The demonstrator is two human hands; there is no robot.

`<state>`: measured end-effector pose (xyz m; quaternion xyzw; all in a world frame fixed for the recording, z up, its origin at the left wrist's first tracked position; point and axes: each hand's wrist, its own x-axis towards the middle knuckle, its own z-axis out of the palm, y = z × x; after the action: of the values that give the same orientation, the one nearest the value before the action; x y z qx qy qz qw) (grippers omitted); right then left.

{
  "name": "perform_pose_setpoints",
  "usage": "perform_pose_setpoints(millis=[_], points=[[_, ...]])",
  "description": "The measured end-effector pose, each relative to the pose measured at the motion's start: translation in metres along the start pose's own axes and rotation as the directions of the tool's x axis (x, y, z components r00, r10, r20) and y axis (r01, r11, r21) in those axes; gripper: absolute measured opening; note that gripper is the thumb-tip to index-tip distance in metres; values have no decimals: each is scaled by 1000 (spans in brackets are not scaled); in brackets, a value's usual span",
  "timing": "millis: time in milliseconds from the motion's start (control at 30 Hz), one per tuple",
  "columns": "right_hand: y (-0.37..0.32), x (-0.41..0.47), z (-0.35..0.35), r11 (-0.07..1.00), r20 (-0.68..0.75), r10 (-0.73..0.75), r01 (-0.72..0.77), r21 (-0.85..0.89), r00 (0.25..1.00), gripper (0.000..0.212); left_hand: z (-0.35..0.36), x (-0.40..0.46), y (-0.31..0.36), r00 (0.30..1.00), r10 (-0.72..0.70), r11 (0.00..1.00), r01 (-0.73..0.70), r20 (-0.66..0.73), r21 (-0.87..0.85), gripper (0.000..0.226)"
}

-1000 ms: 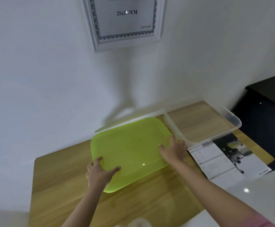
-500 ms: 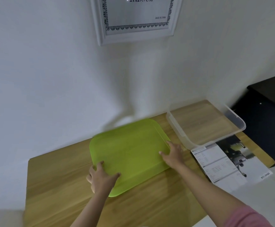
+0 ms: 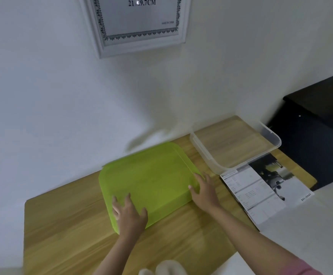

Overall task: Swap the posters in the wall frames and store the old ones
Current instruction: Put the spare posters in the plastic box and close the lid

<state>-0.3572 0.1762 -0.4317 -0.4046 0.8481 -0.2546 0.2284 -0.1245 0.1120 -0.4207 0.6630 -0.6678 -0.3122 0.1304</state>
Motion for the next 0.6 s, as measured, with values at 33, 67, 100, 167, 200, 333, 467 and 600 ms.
perform_pose_setpoints(millis=[33, 67, 100, 167, 200, 333, 467, 600], points=[[5, -8, -5, 1000, -21, -17, 17, 14, 1000, 52, 4, -7, 6, 999, 37, 999, -37, 12, -10, 71], [11, -17, -9, 999, -49, -29, 30, 20, 998, 50, 9, -14, 12, 997, 71, 997, -71, 29, -22, 70], [17, -26, -14, 999, -80, -31, 33, 27, 996, 48, 14, -21, 19, 993, 104, 994, -103, 50, -33, 69], [32, -44, -25, 998, -134, 5, 3, 61, 991, 47, 24, -36, 36, 981, 171, 985, -167, 93, -44, 67], [41, -52, -31, 997, -163, 34, -22, 80, 986, 46, 30, -44, 45, 973, 201, 979, -197, 114, -47, 66], [85, -78, -53, 971, -310, 211, -162, 178, 927, 42, 55, -68, 81, 926, 304, 953, -296, 222, -70, 63], [127, -85, -78, 889, -408, 453, -364, 279, 793, 46, 84, -88, 110, 874, 363, 932, -345, 323, -114, 59], [157, -83, -100, 771, -375, 626, -469, 431, 684, 44, 114, -106, 145, 834, 356, 934, -334, 422, -128, 56]])
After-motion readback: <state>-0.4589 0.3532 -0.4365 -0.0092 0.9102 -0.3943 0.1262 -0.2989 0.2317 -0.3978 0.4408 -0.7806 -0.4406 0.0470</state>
